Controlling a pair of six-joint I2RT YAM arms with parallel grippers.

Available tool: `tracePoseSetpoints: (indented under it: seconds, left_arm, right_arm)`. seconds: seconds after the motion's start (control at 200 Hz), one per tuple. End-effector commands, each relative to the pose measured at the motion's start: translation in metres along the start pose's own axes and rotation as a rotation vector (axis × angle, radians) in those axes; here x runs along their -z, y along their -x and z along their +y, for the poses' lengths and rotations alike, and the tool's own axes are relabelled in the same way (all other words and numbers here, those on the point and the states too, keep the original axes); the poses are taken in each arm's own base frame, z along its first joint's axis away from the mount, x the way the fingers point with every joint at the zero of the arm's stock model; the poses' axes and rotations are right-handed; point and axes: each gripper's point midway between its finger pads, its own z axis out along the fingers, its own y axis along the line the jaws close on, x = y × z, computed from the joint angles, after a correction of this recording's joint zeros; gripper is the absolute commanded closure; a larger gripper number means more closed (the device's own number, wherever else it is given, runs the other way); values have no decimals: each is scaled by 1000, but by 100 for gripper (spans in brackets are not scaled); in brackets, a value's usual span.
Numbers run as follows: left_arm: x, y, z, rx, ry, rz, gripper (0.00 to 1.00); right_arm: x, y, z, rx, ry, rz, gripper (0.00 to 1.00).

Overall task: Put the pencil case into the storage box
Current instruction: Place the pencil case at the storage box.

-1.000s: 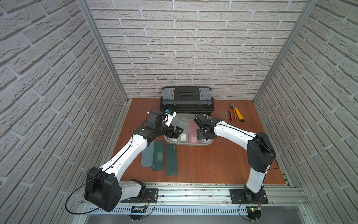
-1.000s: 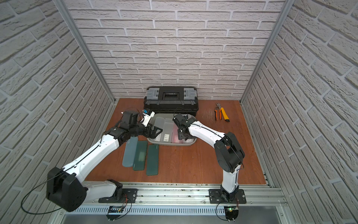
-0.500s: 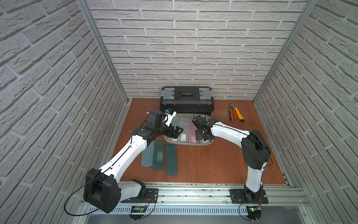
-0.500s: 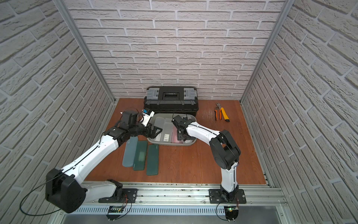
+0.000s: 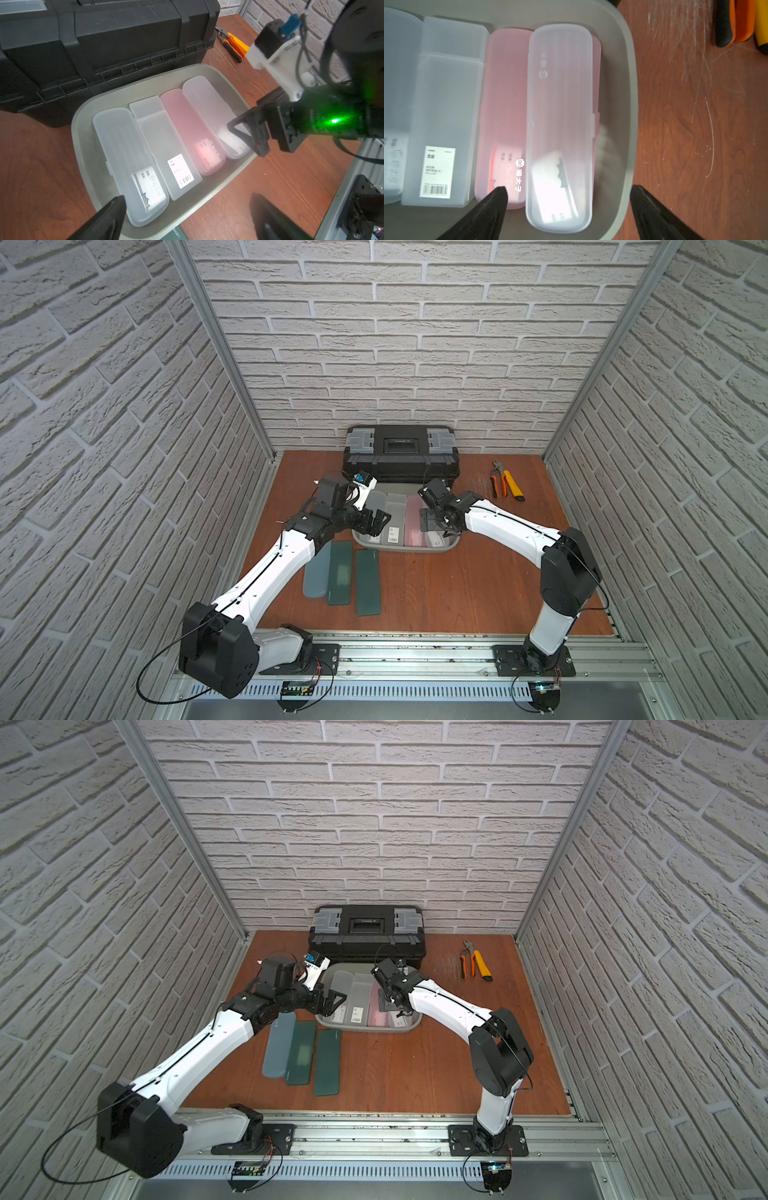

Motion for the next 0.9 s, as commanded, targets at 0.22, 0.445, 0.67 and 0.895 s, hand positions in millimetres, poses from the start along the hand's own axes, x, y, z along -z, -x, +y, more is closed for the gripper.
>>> tracePoseSetpoints:
  seconds: [0.22,0.445,0.67,0.895]
  left_arm:
    - [21,-25,34,220,233,59,1]
    - [29,-76,36,450,288,66,1]
    - [40,-129,21,459,402,150,2]
    - [35,-154,5,453,390,192,1]
  right_arm:
    - [-11,27,7,133,-51,-40,6]
    - [-51,25,19,199,-107,-5,1]
    - [-68,23,14,228,-160,1,1]
    - [-73,26,4,233,-185,16,2]
